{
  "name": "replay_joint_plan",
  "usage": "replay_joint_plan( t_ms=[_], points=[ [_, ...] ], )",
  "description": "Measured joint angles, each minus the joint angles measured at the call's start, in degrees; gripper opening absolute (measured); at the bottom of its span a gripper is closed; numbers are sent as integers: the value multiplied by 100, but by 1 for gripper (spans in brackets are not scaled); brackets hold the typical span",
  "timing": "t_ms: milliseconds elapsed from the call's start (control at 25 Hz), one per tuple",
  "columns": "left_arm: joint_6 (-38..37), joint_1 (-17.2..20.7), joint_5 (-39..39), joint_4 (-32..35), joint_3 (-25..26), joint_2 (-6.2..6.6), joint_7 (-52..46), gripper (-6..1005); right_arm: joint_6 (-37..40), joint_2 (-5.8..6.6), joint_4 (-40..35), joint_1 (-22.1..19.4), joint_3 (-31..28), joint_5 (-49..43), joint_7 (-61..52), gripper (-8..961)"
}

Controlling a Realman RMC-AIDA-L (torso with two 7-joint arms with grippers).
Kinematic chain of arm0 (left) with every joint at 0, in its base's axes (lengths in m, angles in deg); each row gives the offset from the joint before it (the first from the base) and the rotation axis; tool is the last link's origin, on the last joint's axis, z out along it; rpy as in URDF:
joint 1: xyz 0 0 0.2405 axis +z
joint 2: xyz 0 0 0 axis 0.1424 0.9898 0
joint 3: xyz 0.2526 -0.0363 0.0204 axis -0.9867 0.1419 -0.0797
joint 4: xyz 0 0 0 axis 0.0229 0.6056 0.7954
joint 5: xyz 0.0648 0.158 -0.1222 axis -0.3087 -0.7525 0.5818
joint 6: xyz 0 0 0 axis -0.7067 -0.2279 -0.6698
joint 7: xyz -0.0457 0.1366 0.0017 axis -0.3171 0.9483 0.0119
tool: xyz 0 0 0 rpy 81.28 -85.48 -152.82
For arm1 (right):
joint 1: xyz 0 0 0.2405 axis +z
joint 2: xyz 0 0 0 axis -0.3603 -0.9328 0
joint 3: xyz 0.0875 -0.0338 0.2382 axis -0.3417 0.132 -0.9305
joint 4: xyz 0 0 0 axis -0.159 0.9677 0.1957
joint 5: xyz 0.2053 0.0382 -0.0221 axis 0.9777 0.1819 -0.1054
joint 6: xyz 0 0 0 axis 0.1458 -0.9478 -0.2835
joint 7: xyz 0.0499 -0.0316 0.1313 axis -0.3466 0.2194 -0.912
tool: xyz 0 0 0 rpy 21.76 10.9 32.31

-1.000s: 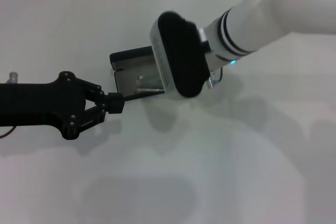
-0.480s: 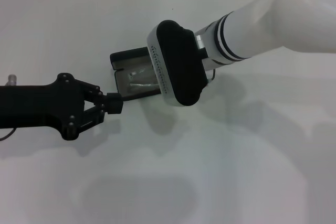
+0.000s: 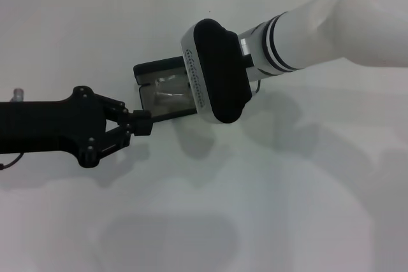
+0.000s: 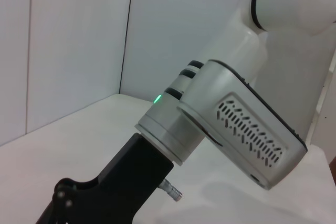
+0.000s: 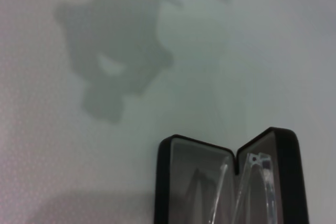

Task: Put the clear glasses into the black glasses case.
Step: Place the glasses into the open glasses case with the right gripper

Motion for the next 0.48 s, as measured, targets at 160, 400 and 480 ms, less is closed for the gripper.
replay_joint_plan(
  t_ms=[160, 400, 480],
  points=[
    [3, -11, 2, 0, 0, -13, 0, 99, -250, 0, 103, -13, 180, 0, -2, 124],
    [5, -29, 5, -15, 0, -22, 0, 100, -445, 0, 215, -2, 359, 287, -5, 124],
    [5, -31, 6, -22, 0, -23, 0, 100, -445, 0, 253, 25, 357, 370, -5, 125]
  ],
)
